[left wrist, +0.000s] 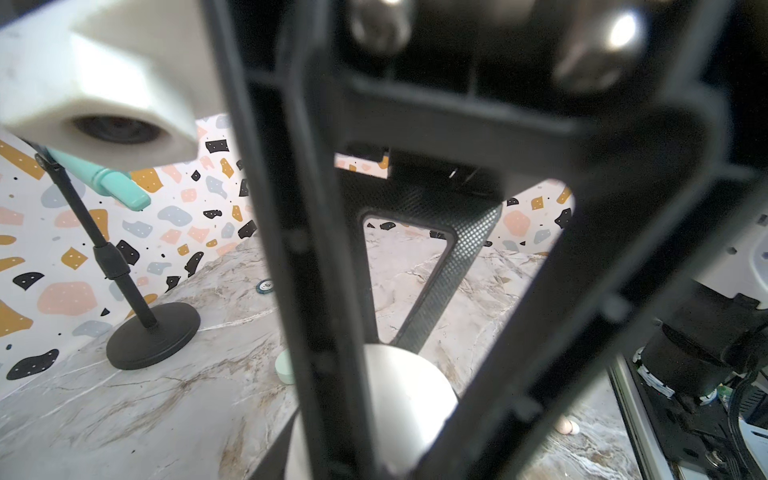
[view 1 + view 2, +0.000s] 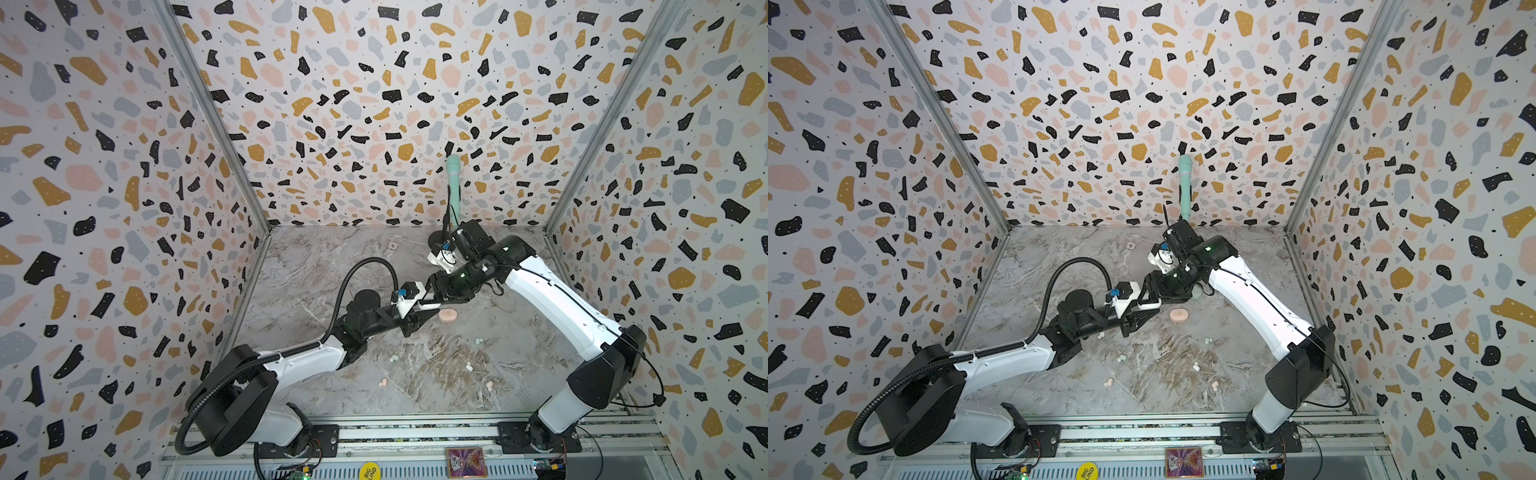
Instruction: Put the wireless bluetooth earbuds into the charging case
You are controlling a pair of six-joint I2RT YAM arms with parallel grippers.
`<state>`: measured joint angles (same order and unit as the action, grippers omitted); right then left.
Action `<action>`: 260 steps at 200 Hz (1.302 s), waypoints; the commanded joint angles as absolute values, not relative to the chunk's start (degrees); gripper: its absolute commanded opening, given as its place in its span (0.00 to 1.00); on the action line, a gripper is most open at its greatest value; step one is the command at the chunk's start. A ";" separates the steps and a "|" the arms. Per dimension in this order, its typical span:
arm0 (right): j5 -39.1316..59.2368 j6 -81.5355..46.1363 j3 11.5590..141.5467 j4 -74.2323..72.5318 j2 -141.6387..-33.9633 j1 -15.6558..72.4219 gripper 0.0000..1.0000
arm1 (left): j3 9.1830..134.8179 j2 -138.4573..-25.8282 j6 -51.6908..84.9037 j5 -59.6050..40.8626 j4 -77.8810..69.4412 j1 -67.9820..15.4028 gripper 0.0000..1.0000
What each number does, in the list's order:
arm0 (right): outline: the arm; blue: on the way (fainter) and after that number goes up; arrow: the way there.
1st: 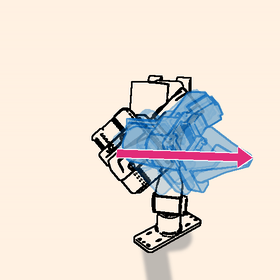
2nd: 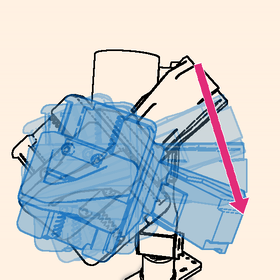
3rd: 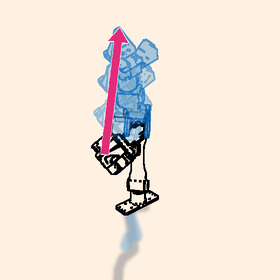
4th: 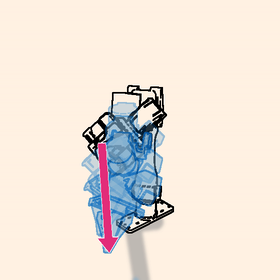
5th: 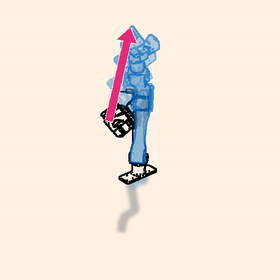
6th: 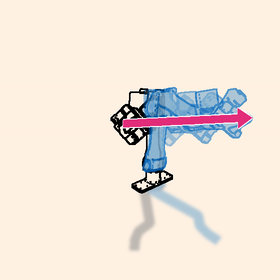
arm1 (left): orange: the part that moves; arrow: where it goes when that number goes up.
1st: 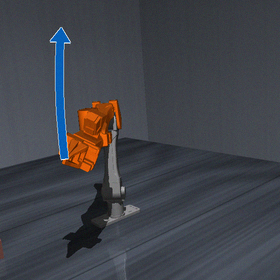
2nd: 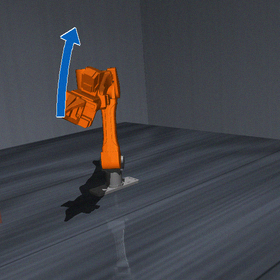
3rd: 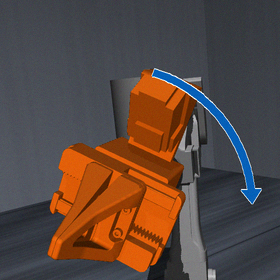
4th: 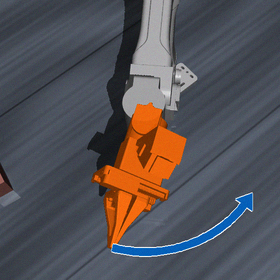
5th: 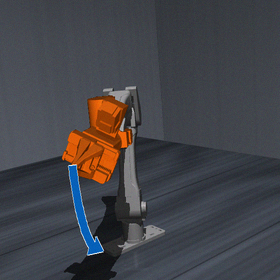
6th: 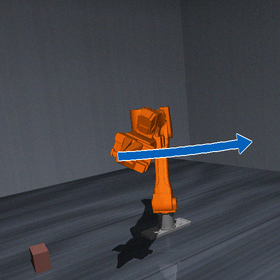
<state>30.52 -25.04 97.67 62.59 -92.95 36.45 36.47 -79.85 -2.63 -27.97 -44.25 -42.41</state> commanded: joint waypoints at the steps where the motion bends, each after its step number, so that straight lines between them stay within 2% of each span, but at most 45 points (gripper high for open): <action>1: 32.26 -24.89 97.99 60.60 -92.28 35.87 0.48 | 38.02 -80.08 -4.74 -32.19 -46.96 -42.98 0.45; 65: 32.87 -24.41 98.09 61.35 -92.69 35.70 0.48 | 38.54 -80.12 -5.81 -32.90 -45.53 -43.03 0.45; 88: 32.96 -24.26 98.24 61.55 -93.07 35.75 0.48 | 38.70 -79.90 -6.48 -32.80 -44.69 -43.00 0.41; 145: 32.87 -23.78 98.30 62.30 -93.17 35.17 0.47 | 39.64 -80.16 -7.86 -33.57 -41.93 -43.05 0.39; 260: 33.65 -23.58 97.77 63.02 -93.32 34.56 0.47 | 40.08 -79.84 -9.72 -33.60 -39.95 -43.00 0.30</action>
